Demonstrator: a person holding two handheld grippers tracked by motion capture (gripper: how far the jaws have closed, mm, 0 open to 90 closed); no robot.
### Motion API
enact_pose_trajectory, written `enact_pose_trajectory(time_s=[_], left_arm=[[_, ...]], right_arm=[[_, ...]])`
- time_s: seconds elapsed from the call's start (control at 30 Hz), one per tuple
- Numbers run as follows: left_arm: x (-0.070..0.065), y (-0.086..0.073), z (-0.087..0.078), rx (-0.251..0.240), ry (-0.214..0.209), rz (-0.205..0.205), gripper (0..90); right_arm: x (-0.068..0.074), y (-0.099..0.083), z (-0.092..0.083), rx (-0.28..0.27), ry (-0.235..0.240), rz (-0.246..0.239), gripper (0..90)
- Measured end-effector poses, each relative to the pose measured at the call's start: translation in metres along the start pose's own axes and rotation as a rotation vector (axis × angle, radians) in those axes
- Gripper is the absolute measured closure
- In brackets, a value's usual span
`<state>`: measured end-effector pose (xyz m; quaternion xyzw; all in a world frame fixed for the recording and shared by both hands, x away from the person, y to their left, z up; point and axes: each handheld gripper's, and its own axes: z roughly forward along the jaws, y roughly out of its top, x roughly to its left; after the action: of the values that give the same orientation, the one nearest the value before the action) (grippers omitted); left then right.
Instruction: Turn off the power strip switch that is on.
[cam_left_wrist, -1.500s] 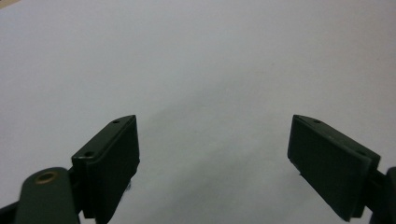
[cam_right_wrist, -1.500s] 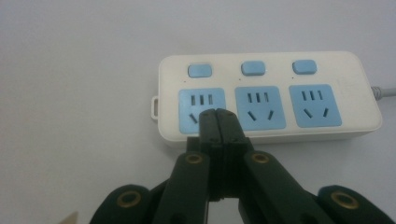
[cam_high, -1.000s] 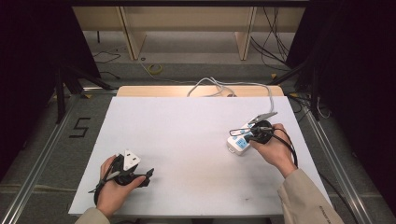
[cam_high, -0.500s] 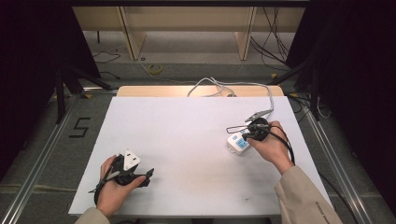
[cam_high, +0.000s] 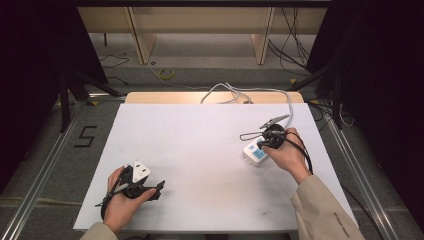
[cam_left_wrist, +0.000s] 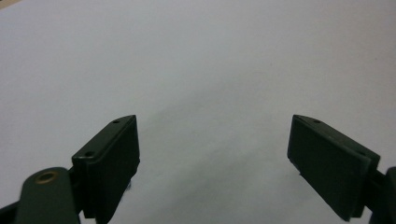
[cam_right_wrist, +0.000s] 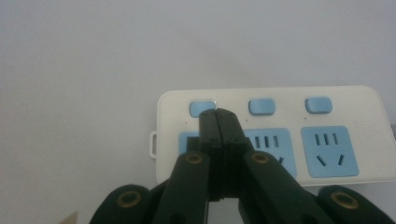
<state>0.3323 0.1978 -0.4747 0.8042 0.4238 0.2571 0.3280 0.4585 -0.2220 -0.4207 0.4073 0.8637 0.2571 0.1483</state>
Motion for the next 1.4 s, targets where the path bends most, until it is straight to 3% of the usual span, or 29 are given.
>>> enact_pose_trajectory(time_s=[1.4], left_arm=[[0.000,0.000,0.000,0.001,-0.004,0.003,16.5]], right_arm=[[-0.002,0.015,0.018,0.041,0.006,0.005,90.0]])
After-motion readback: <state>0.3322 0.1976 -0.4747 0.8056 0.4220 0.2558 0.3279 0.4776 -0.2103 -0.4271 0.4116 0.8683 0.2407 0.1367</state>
